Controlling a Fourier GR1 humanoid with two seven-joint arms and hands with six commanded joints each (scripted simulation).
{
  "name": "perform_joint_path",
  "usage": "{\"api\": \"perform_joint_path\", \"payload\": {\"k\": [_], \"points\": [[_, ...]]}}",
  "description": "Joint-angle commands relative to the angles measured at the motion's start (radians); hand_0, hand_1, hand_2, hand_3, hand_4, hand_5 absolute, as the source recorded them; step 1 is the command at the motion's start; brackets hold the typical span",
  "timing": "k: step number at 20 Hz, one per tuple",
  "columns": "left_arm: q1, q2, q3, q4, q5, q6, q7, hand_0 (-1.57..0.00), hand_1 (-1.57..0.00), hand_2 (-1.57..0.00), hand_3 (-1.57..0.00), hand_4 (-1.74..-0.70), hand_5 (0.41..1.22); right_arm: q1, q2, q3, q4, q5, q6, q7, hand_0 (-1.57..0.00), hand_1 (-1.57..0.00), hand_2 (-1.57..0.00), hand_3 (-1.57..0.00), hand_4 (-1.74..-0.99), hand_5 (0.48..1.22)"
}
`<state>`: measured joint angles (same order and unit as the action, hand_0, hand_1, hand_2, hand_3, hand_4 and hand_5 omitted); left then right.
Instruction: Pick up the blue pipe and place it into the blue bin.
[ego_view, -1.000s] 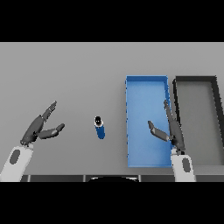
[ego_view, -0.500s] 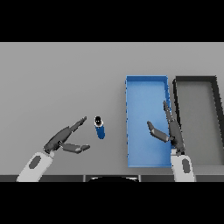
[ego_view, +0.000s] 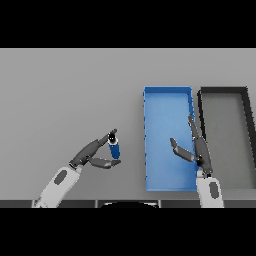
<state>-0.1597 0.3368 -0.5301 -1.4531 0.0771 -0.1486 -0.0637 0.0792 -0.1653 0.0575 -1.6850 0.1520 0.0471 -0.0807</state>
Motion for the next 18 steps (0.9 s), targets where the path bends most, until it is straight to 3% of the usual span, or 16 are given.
{"api": "perform_joint_path", "payload": {"k": [1, 2, 5, 9, 11, 12, 13, 15, 18], "points": [[-0.015, -0.013, -0.007, 0.025, -0.012, -0.001, -0.001, 0.0, 0.0, 0.0, 0.0, -1.12, 0.456, -0.007, 0.003, 0.0, 0.012, 0.003, -0.003, 0.002, 0.0, 0.0, 0.0, 0.0, -1.211, 0.634], [-0.019, -0.024, -0.016, 0.044, -0.035, 0.012, -0.003, 0.0, 0.0, 0.0, 0.0, -1.1, 0.448, 0.015, 0.0, 0.001, -0.007, -0.003, 0.004, -0.03, 0.0, 0.0, 0.0, 0.0, -1.215, 0.637], [-0.045, -0.054, -0.03, 0.088, -0.08, 0.043, 0.015, 0.0, 0.0, 0.0, 0.0, -1.05, 0.418, 0.019, -0.002, -0.003, 0.005, -0.001, 0.003, -0.028, 0.0, 0.0, 0.0, 0.0, -1.221, 0.645], [-0.065, -0.108, -0.028, 0.143, -0.057, 0.027, -0.042, 0.0, 0.0, 0.0, 0.0, -1.11, 0.463, 0.022, 0.001, 0.002, -0.004, 0.012, -0.005, -0.024, 0.0, 0.0, 0.0, 0.0, -1.207, 0.65], [-0.051, -0.129, -0.016, 0.144, -0.022, 0.018, -0.068, 0.0, -0.04, -0.15, -0.12, -1.19, 0.55, 0.013, -0.014, -0.01, -0.003, 0.001, 0.0, -0.027, 0.0, 0.0, 0.0, 0.0, -1.213, 0.655], [-0.06, -0.155, -0.009, 0.158, -0.006, 0.019, -0.064, -0.01, -0.16, -0.31, -0.28, -1.24, 0.613, 0.018, -0.013, -0.011, 0.008, -0.008, 0.009, -0.033, 0.0, 0.0, 0.0, 0.0, -1.217, 0.655], [-0.056, -0.167, -0.002, 0.161, 0.014, 0.012, -0.073, -0.12, -0.32, -0.49, -0.53, -1.28, 0.735, 0.008, -0.012, -0.01, 0.009, -0.001, 0.003, -0.029, 0.0, 0.0, 0.0, 0.0, -1.22, 0.656], [-0.054, -0.183, 0.001, 0.162, 0.018, 0.022, -0.073, -0.6, -0.75, -0.87, -0.91, -1.44, 0.91, 0.018, -0.01, -0.006, 0.004, -0.001, 0.006, -0.038, 0.0, 0.0, 0.0, 0.0, -1.219, 0.657], [-0.033, -0.195, -0.019, 0.143, 0.004, 0.02, -0.085, -1.07, -1.15, -1.21, -1.19, -1.58, 1.062, 0.02, 0.0, 0.002, 0.0, -0.006, 0.012, -0.025, 0.0, 0.0, 0.0, 0.0, -1.233, 0.66]]}}
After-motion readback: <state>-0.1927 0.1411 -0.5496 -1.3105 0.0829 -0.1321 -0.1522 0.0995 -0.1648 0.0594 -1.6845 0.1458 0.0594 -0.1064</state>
